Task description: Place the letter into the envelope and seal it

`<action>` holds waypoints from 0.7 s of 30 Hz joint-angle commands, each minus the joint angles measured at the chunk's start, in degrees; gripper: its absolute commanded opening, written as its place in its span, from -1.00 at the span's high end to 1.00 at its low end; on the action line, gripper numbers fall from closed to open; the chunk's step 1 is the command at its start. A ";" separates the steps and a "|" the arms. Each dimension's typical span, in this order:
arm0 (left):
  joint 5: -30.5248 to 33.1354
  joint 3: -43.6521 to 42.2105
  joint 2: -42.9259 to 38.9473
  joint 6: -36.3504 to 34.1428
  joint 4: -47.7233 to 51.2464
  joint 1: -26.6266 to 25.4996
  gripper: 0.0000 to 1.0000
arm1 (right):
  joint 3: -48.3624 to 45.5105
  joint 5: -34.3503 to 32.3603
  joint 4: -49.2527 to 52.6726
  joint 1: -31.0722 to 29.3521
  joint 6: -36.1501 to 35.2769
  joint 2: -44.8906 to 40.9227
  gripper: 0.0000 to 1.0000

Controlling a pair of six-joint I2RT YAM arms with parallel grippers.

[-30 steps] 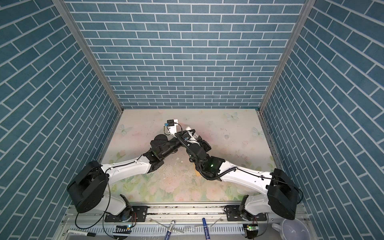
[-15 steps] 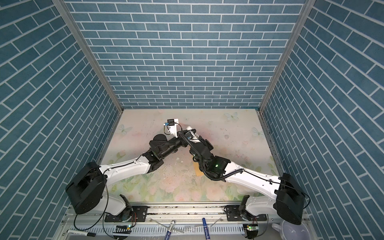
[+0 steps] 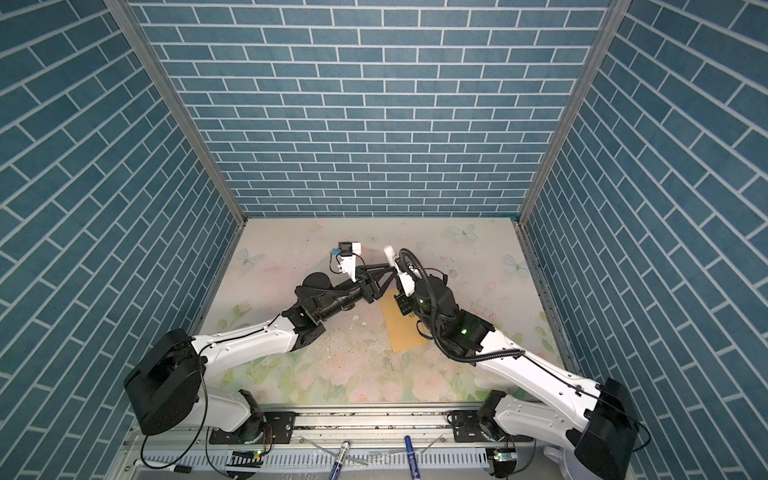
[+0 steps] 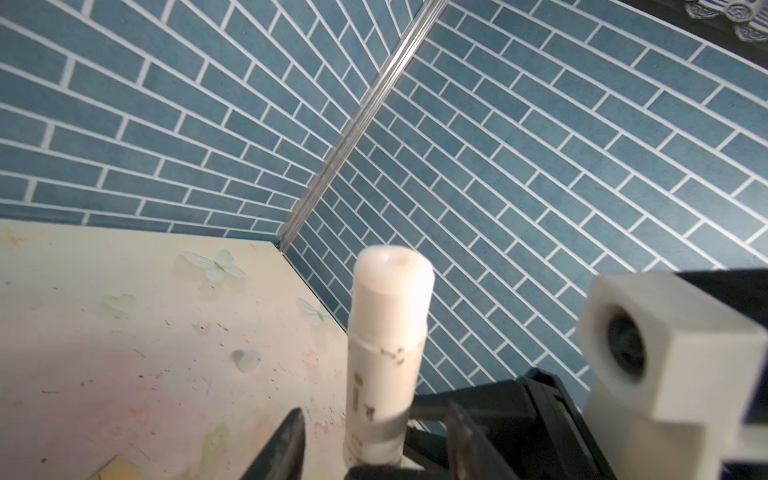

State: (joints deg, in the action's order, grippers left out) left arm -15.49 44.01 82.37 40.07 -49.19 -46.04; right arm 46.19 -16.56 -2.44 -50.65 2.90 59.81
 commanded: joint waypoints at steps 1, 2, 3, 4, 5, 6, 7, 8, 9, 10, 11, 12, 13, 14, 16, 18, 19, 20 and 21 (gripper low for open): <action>-3.19 -0.68 -1.59 -1.83 -3.09 0.01 -0.30 | -2.70 10.83 -3.21 2.67 6.33 -2.67 1.00; -3.47 -0.93 -1.78 -2.09 -3.62 0.03 -0.38 | -3.34 13.36 -4.00 3.46 7.03 -3.40 1.00; -3.91 -1.19 -1.88 -2.36 -4.16 0.12 -0.41 | -3.85 15.40 -4.46 4.15 7.68 -3.91 1.00; -4.36 -1.53 -2.11 -2.59 -5.09 0.16 -0.46 | -4.23 18.12 -4.89 5.10 8.52 -4.46 1.00; -5.26 -1.75 -2.27 -2.59 -6.02 0.33 -0.49 | -4.53 20.88 -5.18 6.07 9.25 -4.84 1.00; -5.96 -1.90 -2.36 -2.66 -6.64 0.47 -0.50 | -4.70 23.31 -5.34 6.71 9.93 -5.11 1.00; -6.86 -2.04 -2.53 -2.72 -7.07 0.59 -0.51 | -5.02 25.83 -5.86 7.55 10.71 -5.33 1.00; -7.70 -2.01 -2.64 -2.81 -7.43 0.71 -0.52 | -5.42 28.08 -6.49 8.44 11.58 -5.61 1.00; -8.37 -2.07 -2.71 -3.11 -7.71 0.78 -0.52 | -5.78 29.89 -7.29 9.08 12.47 -5.77 1.00; -8.80 -2.23 -2.81 -3.16 -8.31 0.87 -0.52 | -6.18 32.22 -8.47 9.84 13.50 -6.03 1.00; -9.03 -2.50 -2.83 -3.23 -9.12 0.94 -0.52 | -6.61 34.18 -9.56 10.55 14.78 -6.16 1.00; -9.26 -2.69 -2.82 -3.11 -9.73 1.00 -0.52 | -7.01 35.75 -10.62 11.18 15.74 -6.30 1.00; -9.60 -2.87 -2.71 -2.94 -10.19 1.17 -0.51 | -7.40 37.58 -11.88 11.78 16.68 -6.33 1.00; -9.89 -2.88 -2.71 -2.79 -10.30 1.34 -0.51 | -7.66 39.22 -12.83 12.34 17.49 -6.31 1.00; -10.15 -2.95 -2.67 -2.64 -10.40 1.48 -0.50 | -7.99 41.83 -14.05 13.09 18.57 -6.18 1.00; -10.15 -3.12 -2.66 -2.63 -10.73 1.66 -0.47 | -8.29 44.01 -14.95 13.62 19.45 -6.04 1.00; -10.01 -3.23 -2.71 -2.47 -11.10 1.81 -0.47 | -8.32 45.13 -15.35 13.79 19.80 -5.92 1.00; -10.05 -3.31 -2.71 -2.25 -11.28 1.98 -0.46 | -8.36 46.04 -15.67 14.01 20.19 -5.85 1.00; -10.14 -3.32 -2.69 -2.07 -11.44 2.09 -0.45 | -8.35 46.78 -15.75 14.09 20.43 -5.75 1.00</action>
State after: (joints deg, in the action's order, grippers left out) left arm -24.49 41.41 80.62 38.04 -58.00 -44.49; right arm 38.70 24.12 -13.82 -37.06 20.05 54.43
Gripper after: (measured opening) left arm 0.727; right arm 0.249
